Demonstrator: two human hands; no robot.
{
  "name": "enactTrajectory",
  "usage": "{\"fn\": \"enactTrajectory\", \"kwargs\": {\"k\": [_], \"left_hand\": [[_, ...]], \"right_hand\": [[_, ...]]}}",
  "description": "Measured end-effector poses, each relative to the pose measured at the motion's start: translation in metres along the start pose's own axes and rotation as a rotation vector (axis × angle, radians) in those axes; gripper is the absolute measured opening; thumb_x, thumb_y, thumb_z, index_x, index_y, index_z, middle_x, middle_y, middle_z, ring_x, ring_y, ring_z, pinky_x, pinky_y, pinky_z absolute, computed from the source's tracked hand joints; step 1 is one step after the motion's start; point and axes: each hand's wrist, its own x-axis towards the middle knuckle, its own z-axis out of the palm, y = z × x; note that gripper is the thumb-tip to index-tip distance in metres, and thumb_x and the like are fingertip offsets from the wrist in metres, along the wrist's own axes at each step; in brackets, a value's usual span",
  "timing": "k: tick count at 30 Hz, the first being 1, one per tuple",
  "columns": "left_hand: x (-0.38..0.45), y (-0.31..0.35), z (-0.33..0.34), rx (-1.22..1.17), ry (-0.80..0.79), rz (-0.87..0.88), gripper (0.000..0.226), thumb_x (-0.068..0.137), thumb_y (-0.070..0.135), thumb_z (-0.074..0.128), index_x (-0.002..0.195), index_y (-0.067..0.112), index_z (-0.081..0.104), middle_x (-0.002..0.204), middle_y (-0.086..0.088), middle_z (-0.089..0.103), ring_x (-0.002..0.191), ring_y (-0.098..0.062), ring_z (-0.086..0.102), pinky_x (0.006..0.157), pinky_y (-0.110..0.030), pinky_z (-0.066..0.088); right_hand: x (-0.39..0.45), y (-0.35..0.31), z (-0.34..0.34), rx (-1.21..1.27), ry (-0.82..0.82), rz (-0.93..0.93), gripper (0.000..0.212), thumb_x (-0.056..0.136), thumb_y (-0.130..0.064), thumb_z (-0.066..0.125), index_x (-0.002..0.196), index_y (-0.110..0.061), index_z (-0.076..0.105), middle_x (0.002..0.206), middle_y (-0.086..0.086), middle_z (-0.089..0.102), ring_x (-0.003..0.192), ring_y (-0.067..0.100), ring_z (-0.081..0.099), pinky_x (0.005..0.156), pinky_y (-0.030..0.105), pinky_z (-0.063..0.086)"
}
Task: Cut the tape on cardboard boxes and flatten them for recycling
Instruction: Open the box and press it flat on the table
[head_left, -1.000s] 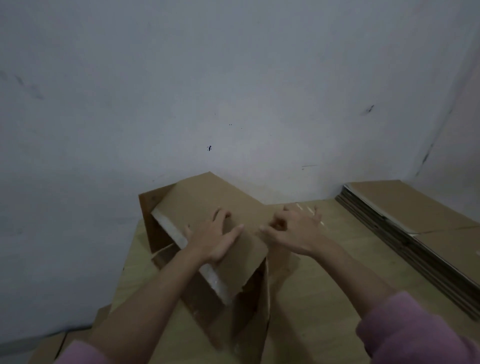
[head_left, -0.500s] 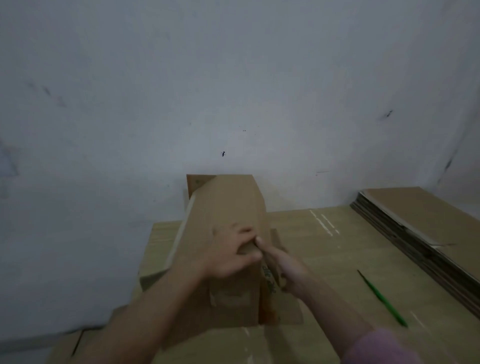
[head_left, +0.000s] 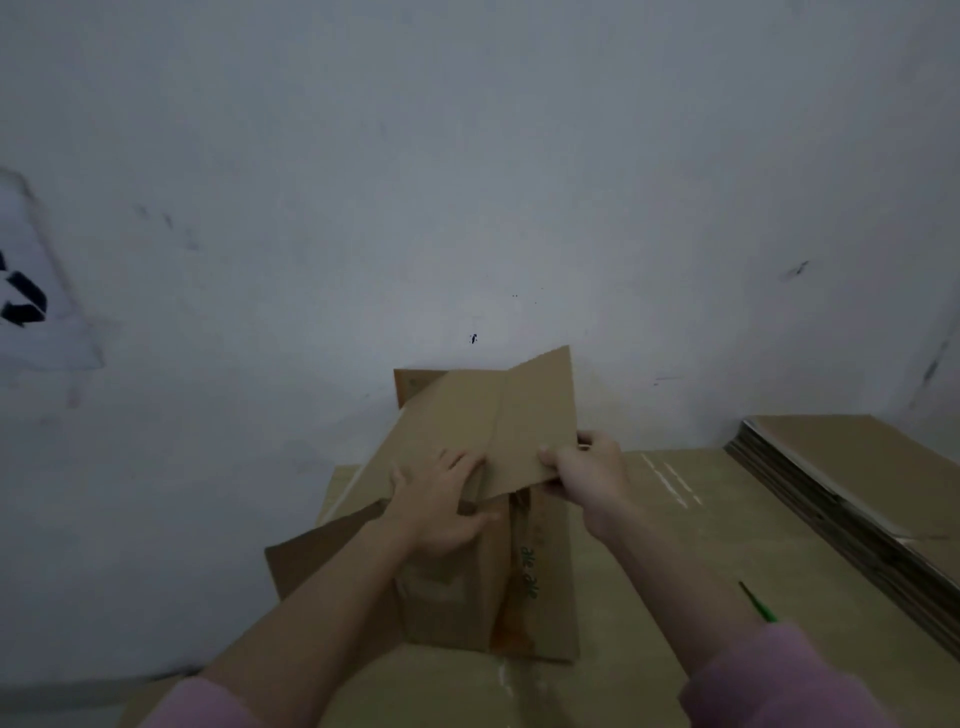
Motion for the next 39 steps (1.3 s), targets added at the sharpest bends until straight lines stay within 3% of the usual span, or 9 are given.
{"fn": "enactTrajectory", "kwargs": {"k": [4, 8, 11, 15, 19, 24, 28, 34, 39], "left_hand": [[0.002, 0.015, -0.006, -0.362, 0.198, 0.065, 0.040, 0.097, 0.032, 0.046, 0.136, 0.023, 0.042, 0.133, 0.000, 0.052, 0.121, -0.021, 0.048, 0.101, -0.039, 0.040], [-0.004, 0.029, -0.020, -0.500, 0.378, 0.037, 0.020, 0.101, 0.023, 0.038, 0.110, 0.021, 0.056, 0.093, 0.002, 0.061, 0.086, -0.015, 0.058, 0.075, -0.028, 0.047], [-0.008, 0.027, -0.029, -0.428, 0.511, 0.064, 0.022, 0.101, 0.026, 0.037, 0.095, 0.018, 0.056, 0.070, 0.003, 0.054, 0.063, -0.009, 0.051, 0.056, -0.021, 0.038], [-0.011, 0.019, -0.044, -0.435, 0.685, 0.168, 0.017, 0.100, 0.018, 0.042, 0.088, 0.020, 0.054, 0.062, 0.015, 0.049, 0.054, -0.001, 0.047, 0.048, -0.014, 0.031], [-0.009, 0.003, -0.045, -0.594, 0.752, 0.066, 0.021, 0.099, 0.019, 0.045, 0.085, 0.012, 0.059, 0.071, 0.002, 0.058, 0.062, -0.010, 0.052, 0.059, -0.027, 0.039], [-0.011, -0.014, -0.037, -0.950, 0.567, -0.162, 0.034, 0.101, 0.033, 0.037, 0.123, 0.016, 0.056, 0.108, 0.008, 0.059, 0.102, -0.008, 0.055, 0.084, -0.017, 0.041], [0.003, -0.008, -0.031, -0.718, 0.534, -0.312, 0.040, 0.101, 0.040, 0.032, 0.091, 0.010, 0.057, 0.085, -0.002, 0.059, 0.083, -0.018, 0.054, 0.063, -0.027, 0.038], [0.007, 0.012, -0.020, -0.277, 0.359, -0.098, 0.048, 0.099, 0.042, 0.034, 0.058, 0.017, 0.042, 0.059, 0.002, 0.047, 0.058, -0.016, 0.046, 0.050, -0.024, 0.028], [0.021, 0.057, 0.014, -0.103, 0.130, 0.067, 0.044, 0.098, 0.048, 0.032, 0.073, 0.016, 0.049, 0.066, 0.002, 0.049, 0.062, -0.013, 0.048, 0.055, -0.024, 0.029]], "right_hand": [[-0.019, -0.031, 0.013, 0.106, -0.202, -0.140, 0.022, 0.097, -0.031, 0.049, 0.108, -0.014, 0.060, 0.094, 0.001, 0.065, 0.080, 0.017, 0.064, 0.066, 0.031, 0.056], [-0.016, -0.021, 0.019, 0.133, -0.266, -0.104, 0.032, 0.098, -0.013, 0.037, 0.127, -0.011, 0.052, 0.104, 0.007, 0.060, 0.087, 0.014, 0.057, 0.067, 0.026, 0.047], [-0.010, 0.003, 0.022, -0.198, -0.355, -0.098, 0.061, 0.086, -0.002, 0.049, 0.144, -0.014, 0.030, 0.131, 0.007, 0.049, 0.107, 0.019, 0.052, 0.078, 0.030, 0.049], [-0.007, 0.015, 0.026, -0.151, -0.445, -0.045, 0.086, 0.084, -0.012, 0.062, 0.150, -0.024, 0.008, 0.135, -0.004, 0.037, 0.122, 0.023, 0.041, 0.095, 0.035, 0.043], [-0.007, 0.017, 0.030, -0.168, -0.396, -0.125, 0.094, 0.063, -0.028, 0.087, 0.140, -0.019, 0.033, 0.132, -0.003, 0.049, 0.121, 0.019, 0.049, 0.094, 0.033, 0.048], [-0.029, 0.023, 0.037, -0.333, -0.264, -0.485, 0.058, 0.065, -0.027, 0.085, 0.109, -0.035, 0.048, 0.105, -0.018, 0.056, 0.105, 0.003, 0.053, 0.088, 0.027, 0.051], [-0.042, 0.034, 0.037, -0.401, -0.255, -0.609, 0.042, 0.079, -0.020, 0.075, 0.115, -0.029, 0.054, 0.104, -0.019, 0.058, 0.107, 0.003, 0.056, 0.092, 0.030, 0.053], [-0.027, 0.042, -0.020, -0.351, -0.202, -0.439, 0.048, 0.077, -0.019, 0.077, 0.116, -0.028, 0.051, 0.108, -0.014, 0.057, 0.103, 0.005, 0.055, 0.086, 0.027, 0.054], [-0.027, 0.075, -0.080, -0.337, -0.049, -0.281, 0.048, 0.072, -0.015, 0.080, 0.109, -0.025, 0.052, 0.102, -0.011, 0.060, 0.099, 0.012, 0.059, 0.080, 0.024, 0.050]]}}
